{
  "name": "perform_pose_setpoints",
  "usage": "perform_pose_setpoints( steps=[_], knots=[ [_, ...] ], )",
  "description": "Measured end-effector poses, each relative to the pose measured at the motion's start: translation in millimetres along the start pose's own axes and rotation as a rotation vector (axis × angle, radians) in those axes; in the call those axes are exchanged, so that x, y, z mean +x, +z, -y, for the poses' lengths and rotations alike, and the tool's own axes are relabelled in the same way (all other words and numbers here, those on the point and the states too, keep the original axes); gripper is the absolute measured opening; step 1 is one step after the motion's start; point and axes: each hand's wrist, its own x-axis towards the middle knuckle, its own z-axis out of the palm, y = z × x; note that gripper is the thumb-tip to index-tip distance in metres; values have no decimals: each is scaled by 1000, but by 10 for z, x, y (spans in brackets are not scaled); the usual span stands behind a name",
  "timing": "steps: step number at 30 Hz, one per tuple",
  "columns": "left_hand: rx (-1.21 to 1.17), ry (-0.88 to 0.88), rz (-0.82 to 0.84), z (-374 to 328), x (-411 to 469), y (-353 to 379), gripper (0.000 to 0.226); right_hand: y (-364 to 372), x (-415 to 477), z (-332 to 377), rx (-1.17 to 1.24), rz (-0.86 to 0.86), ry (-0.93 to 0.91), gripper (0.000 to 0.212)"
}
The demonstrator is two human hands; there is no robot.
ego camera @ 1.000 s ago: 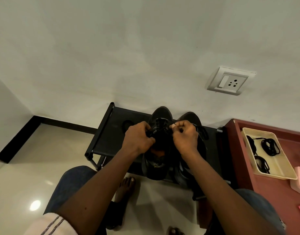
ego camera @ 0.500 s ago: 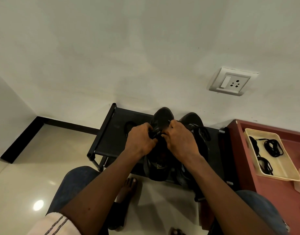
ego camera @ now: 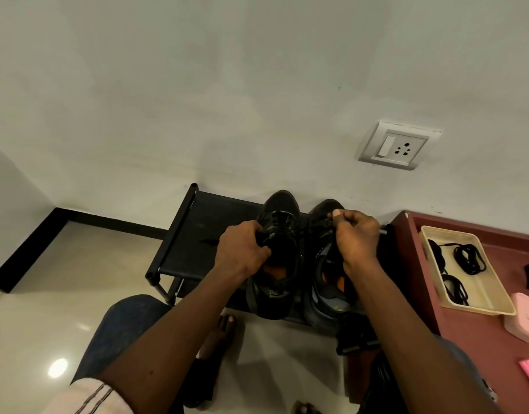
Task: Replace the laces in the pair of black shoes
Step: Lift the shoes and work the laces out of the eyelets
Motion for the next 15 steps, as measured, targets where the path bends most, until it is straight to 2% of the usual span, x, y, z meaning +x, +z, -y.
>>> perform_pose_setpoints(
  steps=[2, 3, 6, 8, 10, 13, 15],
  knots=[
    [5, 7, 5, -2, 2, 0, 39, 38, -55, 1, 74, 138, -24, 14],
    [2, 10, 7, 4, 6, -1, 39, 53, -95, 10, 65, 201, -85, 22],
    [-10, 25, 22, 20, 13, -2, 39, 62, -196, 46, -210, 274, -406, 54],
    [-10, 37, 25, 28, 18, 2, 37, 61, -252, 78, -434, 303, -685, 53],
    [-7, 47, 26, 30, 30, 9, 35, 93, -314, 81, -624, 432, -843, 46],
    [-4, 61, 42, 37, 50, 11, 29, 194, -391, -4, -940, 513, -937, 37],
    [4, 57, 43, 37, 55, 14, 30, 261, -409, -99, -987, 492, -950, 31]
  ],
)
